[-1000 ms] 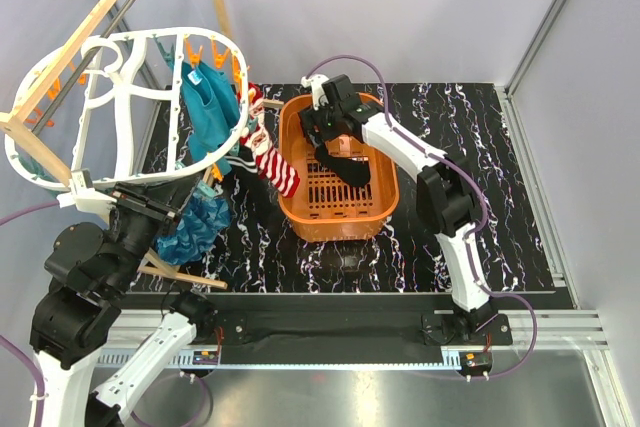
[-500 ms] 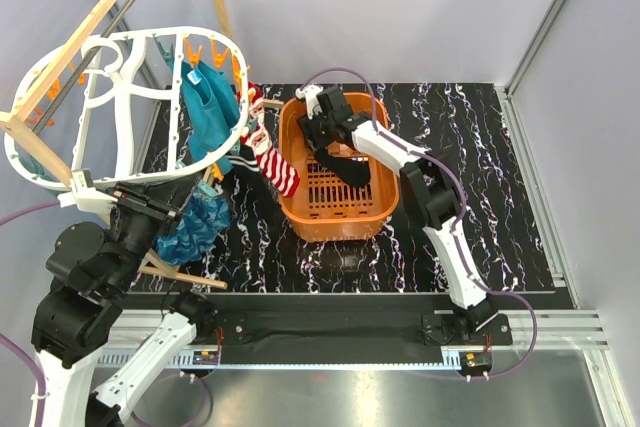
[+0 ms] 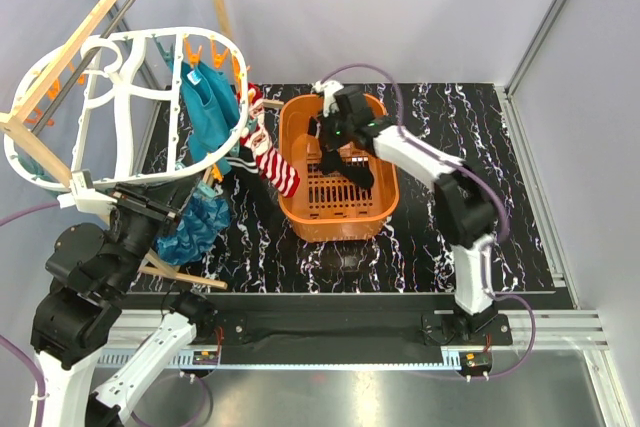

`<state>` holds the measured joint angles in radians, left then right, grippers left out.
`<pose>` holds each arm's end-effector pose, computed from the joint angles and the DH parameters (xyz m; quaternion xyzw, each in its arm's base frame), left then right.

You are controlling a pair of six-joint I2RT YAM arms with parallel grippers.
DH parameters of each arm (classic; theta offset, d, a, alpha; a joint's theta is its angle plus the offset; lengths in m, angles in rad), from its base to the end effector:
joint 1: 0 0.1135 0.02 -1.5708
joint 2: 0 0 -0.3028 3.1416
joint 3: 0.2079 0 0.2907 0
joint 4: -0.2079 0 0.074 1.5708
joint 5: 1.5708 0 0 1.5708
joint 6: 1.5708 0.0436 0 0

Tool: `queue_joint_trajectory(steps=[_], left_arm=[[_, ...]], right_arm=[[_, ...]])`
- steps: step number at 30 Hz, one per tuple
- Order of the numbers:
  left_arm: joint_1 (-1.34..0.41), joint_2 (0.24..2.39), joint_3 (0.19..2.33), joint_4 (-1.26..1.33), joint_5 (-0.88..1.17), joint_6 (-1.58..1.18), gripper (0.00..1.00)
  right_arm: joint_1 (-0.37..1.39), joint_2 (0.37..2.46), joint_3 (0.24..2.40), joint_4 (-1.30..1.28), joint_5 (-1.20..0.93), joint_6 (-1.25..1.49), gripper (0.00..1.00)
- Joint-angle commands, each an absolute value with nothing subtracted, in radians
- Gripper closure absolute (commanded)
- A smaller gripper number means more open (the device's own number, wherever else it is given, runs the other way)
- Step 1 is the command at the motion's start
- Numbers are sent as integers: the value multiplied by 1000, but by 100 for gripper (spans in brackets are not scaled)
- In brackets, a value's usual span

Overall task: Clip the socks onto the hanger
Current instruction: Pick up the sock from the bin, then clamp the sock onto the hanger.

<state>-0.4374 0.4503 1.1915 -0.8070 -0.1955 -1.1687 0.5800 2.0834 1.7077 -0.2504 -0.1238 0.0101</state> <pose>0.0337 -0.0064 0.4739 -0.3221 0.6546 -0.4399 0.5237 0.4572 0.3060 0.2601 -0.2769 0.8450 0.1848 0.4185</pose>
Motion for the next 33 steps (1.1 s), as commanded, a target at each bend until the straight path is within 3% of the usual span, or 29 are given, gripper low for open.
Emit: queue_joint_trajectory(steps=[1,8,13,17,25,33], left_arm=[[-437,436,1204,-902,-212,-1209,100],[-437,422,1193,-882,-209,-1204,100],[-437,408,1178,-862,-202,-1193,100],[-437,396,1166,-825,-187,-1187,100],[-436,385,1160,-801,-156,-1180,100],[-436,387,1169,-785,-138,-1169,100]], right_arm=[[577,1733,1594,-274,-276,158,100],[734,1415,1468,-526,-631,268,100],[891,1295,1332,-347,-785,542,100],[960,1304,1278,-56,-842,750,100],[1026,1465,1365,86,-868,929,100],[1086,1537,1408,241,-861,911,100]])
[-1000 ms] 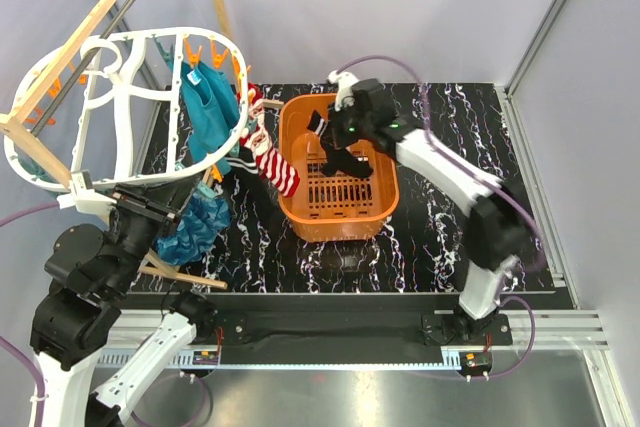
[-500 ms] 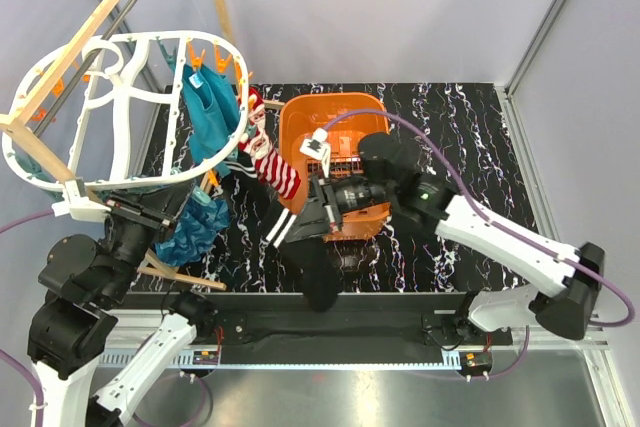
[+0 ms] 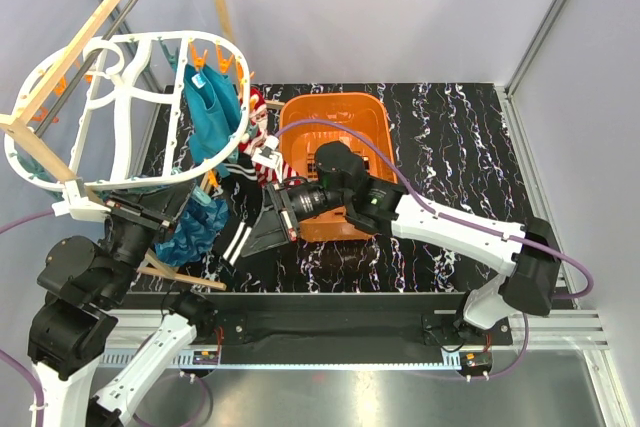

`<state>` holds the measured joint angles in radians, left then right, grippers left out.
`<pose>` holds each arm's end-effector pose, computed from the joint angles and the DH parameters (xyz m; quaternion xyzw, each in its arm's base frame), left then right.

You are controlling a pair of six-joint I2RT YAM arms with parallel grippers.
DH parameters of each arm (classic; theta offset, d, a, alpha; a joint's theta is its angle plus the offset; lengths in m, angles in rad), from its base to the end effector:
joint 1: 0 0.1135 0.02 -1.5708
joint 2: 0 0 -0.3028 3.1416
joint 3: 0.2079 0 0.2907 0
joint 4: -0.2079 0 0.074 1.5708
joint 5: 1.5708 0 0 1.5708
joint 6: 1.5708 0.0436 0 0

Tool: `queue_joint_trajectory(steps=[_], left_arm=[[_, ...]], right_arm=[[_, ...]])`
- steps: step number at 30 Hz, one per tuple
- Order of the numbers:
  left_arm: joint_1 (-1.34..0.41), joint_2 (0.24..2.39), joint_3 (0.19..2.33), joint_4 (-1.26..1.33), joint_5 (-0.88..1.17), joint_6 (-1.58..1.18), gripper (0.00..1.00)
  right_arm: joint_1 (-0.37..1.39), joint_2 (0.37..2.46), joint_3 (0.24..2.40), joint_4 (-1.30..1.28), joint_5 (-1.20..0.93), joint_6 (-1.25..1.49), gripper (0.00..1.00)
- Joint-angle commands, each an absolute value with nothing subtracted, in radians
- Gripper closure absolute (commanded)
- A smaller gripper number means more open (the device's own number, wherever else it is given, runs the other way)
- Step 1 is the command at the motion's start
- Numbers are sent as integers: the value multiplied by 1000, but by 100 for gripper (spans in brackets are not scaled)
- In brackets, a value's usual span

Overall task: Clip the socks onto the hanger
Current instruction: Clamp the sock onto the hanger.

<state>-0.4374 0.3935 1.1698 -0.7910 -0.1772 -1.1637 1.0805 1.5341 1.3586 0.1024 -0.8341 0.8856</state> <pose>0.0197 -0.0007 0.4700 -0.3101 0.6412 -0.4579 0.5321 0.1610 0.3702 0.4180 -0.3396 0.6397 0.6825 0.0982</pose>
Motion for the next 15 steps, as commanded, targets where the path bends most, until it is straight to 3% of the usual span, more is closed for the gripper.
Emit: queue_joint_trajectory(steps=[1,5,15], left_arm=[[-436,388,1169,-784,-135,-1169,100],[-437,390,1172,-781,-118,-1166,100],[-437,377,1177,-778,-112,-1169,100]], right_arm=[[1088,1539,1407,262,-862,931,100],[1088,1554,1407,389,-877,979,100],[1086,1621,1473,407,-876,1000,100]])
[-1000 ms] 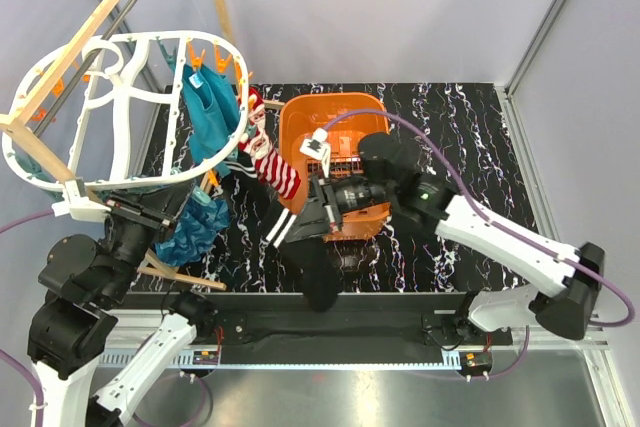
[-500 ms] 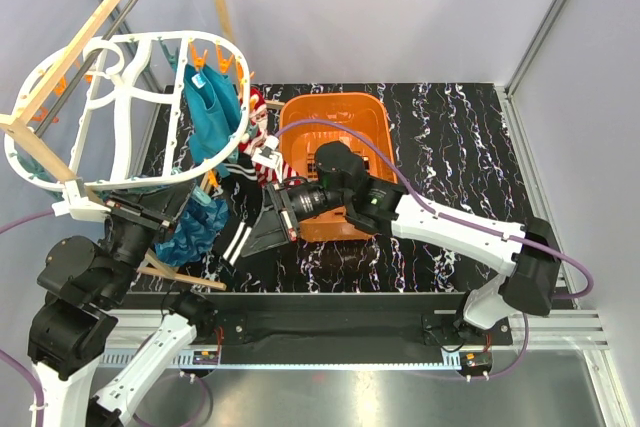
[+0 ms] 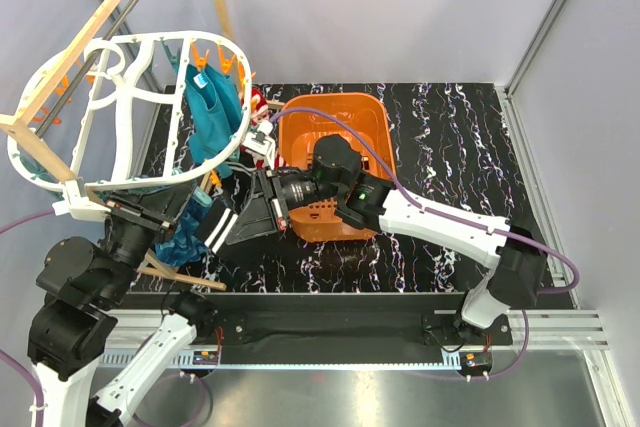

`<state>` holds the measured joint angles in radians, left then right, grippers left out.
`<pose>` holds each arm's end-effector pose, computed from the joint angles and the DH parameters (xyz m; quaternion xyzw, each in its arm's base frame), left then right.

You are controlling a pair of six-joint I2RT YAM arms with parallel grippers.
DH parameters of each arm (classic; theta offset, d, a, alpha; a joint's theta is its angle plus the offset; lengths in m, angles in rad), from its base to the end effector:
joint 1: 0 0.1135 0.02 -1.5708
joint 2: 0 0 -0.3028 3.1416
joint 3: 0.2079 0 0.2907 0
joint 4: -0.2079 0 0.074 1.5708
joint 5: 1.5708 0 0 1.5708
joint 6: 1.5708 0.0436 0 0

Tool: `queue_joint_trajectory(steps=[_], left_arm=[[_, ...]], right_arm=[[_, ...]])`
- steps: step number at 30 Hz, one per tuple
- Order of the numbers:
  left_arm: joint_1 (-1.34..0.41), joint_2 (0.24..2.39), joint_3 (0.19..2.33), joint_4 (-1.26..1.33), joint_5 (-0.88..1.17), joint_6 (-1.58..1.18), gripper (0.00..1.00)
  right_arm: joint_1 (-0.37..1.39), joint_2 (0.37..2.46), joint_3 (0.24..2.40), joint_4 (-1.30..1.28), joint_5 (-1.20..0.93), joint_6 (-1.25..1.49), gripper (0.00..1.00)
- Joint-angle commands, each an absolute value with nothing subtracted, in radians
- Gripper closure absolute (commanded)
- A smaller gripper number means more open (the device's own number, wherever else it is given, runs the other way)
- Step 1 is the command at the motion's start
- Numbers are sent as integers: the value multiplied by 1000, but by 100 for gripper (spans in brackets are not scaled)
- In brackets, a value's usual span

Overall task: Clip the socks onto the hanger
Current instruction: Clamp the sock onto the hanger.

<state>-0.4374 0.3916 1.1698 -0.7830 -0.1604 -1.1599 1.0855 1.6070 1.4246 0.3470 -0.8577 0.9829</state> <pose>0.0189 -0.0012 0.4709 -0.3026 0.6409 -0.4641 0.5312 0.1680 0.3893 0.4403 -0.3469 0.5710 0.7337 0.1236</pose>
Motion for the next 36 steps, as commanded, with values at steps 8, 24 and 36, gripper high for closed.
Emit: queue_joint_trajectory(steps=[8,24,36], left_arm=[[-437,370,1178,-792,-126,-1172,100],[-436,370,1177,-792,-117,-1177,100],[-437,367,1181,-796,-110,-1183,100]], right_arm=[[1086,1623,1468,410,-868,996,100],[1086,1649,1499,430,-870,1000,100],[1083,1697,1535,451,-882,1015,100]])
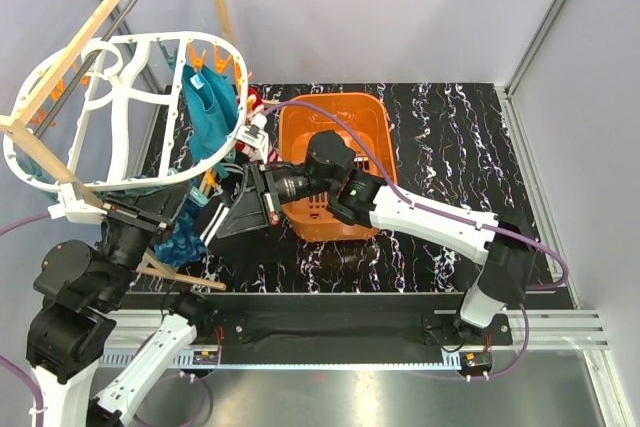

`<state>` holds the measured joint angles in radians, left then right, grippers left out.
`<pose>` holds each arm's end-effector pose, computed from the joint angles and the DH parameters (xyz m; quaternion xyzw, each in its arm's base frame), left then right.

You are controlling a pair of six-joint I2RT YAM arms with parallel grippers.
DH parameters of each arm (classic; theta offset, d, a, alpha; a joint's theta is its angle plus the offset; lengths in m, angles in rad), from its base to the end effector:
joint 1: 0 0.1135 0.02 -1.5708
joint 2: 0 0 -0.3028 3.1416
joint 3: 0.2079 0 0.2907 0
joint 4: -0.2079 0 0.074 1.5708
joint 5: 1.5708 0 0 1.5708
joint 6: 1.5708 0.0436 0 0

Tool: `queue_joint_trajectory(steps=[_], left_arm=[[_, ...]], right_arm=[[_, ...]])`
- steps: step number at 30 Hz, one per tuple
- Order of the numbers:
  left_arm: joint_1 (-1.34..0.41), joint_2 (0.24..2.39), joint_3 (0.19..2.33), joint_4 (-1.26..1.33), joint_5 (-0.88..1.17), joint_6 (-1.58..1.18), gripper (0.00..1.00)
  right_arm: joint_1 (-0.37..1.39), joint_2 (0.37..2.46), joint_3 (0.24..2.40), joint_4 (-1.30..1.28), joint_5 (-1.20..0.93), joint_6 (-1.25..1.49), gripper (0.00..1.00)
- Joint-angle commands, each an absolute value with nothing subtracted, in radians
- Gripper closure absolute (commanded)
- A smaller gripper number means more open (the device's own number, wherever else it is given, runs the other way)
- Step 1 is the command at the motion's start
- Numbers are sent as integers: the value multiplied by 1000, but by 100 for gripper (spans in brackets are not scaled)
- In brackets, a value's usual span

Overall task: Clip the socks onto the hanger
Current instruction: Clamp the sock onto the hanger.

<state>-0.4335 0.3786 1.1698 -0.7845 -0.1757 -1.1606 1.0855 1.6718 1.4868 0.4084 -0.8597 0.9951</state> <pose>0.0149 0.0015 0.4707 -0.3078 0.6340 -0.4623 0.5381 0.1765 0.4055 0.4441 -0.3510 0.5518 0.7443 0.1352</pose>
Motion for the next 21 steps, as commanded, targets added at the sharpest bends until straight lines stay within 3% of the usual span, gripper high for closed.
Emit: queue_joint_trajectory(steps=[1,21], left_arm=[[-437,365,1184,-796,-110,-1184,100],[-437,367,1187,-790,-103,-1187,100]], right_arm=[[1081,1700,1536,453,-882,1014,100],[1065,1723,1508,482,-881,1014,100]])
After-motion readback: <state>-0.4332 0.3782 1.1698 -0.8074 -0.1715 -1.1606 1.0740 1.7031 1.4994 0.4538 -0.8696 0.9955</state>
